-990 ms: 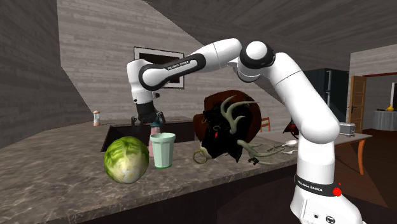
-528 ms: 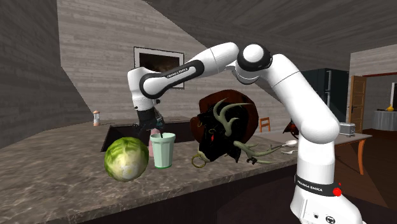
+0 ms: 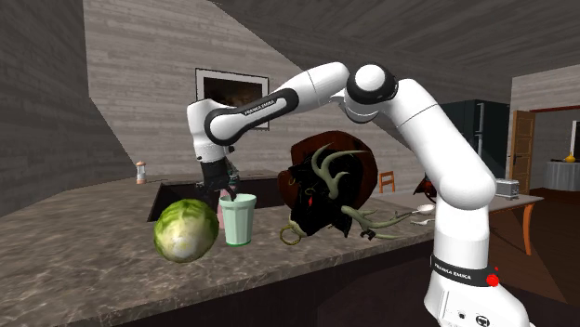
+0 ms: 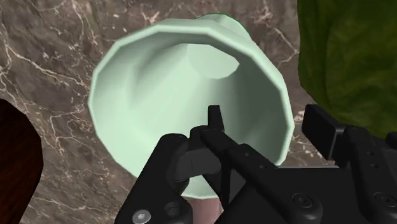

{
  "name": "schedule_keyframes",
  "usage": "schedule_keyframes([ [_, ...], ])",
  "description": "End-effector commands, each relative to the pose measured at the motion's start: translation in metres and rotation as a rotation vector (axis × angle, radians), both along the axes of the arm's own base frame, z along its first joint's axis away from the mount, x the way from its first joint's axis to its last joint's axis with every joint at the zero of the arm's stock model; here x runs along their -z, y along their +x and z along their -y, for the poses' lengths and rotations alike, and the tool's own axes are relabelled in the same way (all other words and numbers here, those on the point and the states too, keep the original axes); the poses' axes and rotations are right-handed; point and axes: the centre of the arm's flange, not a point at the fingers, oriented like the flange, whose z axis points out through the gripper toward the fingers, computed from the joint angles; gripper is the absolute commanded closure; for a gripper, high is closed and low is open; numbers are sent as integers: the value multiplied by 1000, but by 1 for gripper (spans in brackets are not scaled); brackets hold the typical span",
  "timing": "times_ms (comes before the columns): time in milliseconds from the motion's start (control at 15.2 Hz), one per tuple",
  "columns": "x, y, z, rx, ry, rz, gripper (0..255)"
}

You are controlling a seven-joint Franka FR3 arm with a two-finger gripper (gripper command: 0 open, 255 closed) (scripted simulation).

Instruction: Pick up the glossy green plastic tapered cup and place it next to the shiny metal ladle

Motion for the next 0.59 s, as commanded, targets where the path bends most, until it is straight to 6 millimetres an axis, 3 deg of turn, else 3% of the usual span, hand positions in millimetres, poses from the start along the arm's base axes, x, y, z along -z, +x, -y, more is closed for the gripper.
schedule_keyframes([
  [0,11,-5,-5,-9,-4,-19,255],
  [528,8,-6,-4,-9,-3,-20,255],
])
